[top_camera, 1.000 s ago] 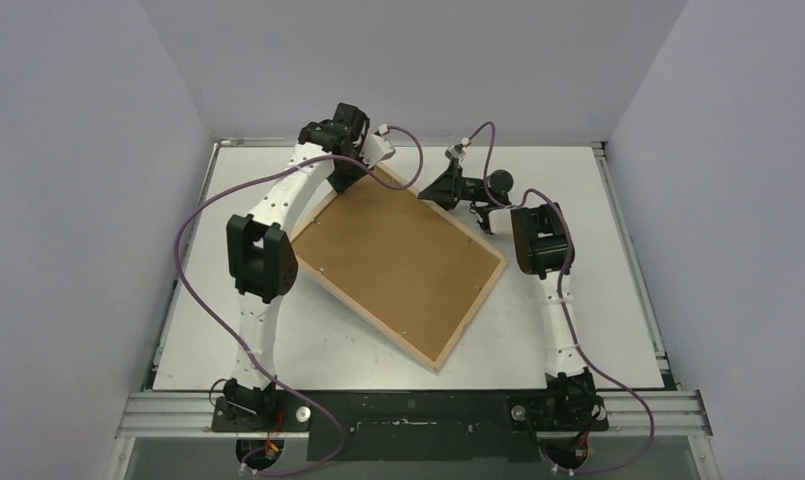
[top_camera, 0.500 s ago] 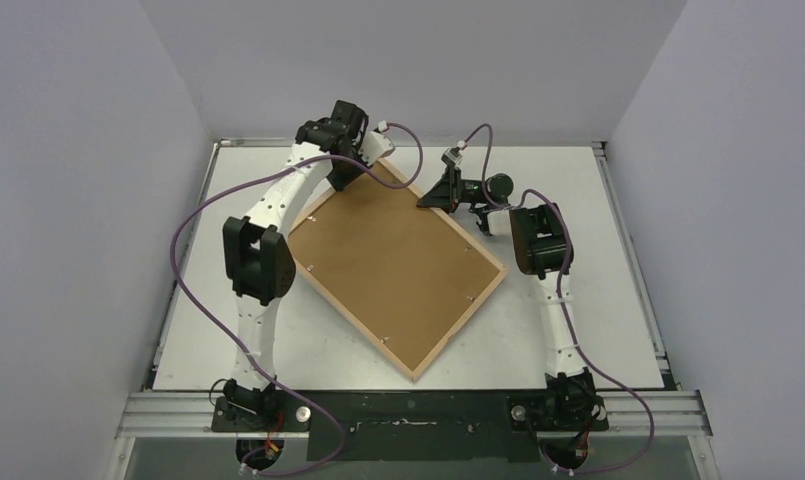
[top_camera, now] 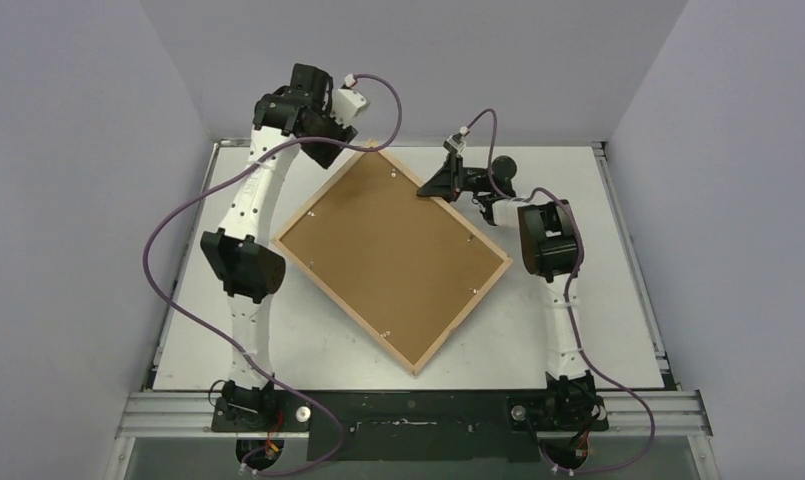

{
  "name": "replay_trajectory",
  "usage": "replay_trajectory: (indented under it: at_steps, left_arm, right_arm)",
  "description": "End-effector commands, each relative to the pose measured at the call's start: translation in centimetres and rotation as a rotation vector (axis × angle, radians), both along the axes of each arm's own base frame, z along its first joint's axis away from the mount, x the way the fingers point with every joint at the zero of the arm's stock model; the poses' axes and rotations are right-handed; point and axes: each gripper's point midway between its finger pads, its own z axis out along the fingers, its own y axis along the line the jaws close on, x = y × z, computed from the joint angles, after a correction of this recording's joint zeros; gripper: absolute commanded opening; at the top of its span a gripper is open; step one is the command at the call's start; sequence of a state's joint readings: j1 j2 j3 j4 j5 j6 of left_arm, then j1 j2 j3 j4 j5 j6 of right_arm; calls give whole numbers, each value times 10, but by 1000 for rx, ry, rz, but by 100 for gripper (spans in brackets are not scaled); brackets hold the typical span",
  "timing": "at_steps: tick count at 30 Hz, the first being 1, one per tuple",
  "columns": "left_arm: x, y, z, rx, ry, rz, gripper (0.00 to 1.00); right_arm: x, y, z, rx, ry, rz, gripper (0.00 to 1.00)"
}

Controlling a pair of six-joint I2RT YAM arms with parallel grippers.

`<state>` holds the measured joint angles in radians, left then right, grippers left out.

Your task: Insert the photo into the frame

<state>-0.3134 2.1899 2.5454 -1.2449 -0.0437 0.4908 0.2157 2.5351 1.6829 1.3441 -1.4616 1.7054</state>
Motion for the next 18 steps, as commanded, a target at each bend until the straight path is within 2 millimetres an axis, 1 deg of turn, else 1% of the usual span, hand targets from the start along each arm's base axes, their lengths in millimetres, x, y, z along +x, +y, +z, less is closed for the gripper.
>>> replay_trajectory:
  at_steps: [1, 2, 3, 4, 5, 6, 8, 10, 14, 18]
  left_arm:
    - [-31, 5, -12, -92, 137, 14, 52]
    - [-33, 9, -12, -116, 149, 30, 53]
    - [-33, 12, -11, -145, 159, 42, 54]
    - [-35, 14, -8, -183, 171, 57, 58]
    - [-35, 16, -4, -212, 176, 65, 59]
    - [-36, 19, -2, -234, 183, 76, 60]
    - [-38, 24, 3, -270, 193, 95, 60]
    - [-40, 32, 9, -310, 192, 123, 60]
    - [-40, 50, 27, -389, 162, 196, 60]
    - [-40, 72, 35, -449, 156, 289, 60]
  right_arm:
    - [17, 6, 68, -37, -270, -140, 5]
    - [24, 9, 61, -90, -275, -160, 5]
    - [31, 11, 51, -166, -279, -181, 5]
    - [35, 11, 38, -255, -286, -195, 5]
    - [39, 11, 30, -335, -301, -198, 5]
    - [42, 10, 24, -403, -305, -203, 5]
    - [47, 6, 19, -502, -323, -224, 5]
    - [48, 3, 26, -558, -342, -258, 5]
    - [46, 0, 52, -649, -432, -305, 5]
    - [41, 5, 79, -753, -523, -317, 5]
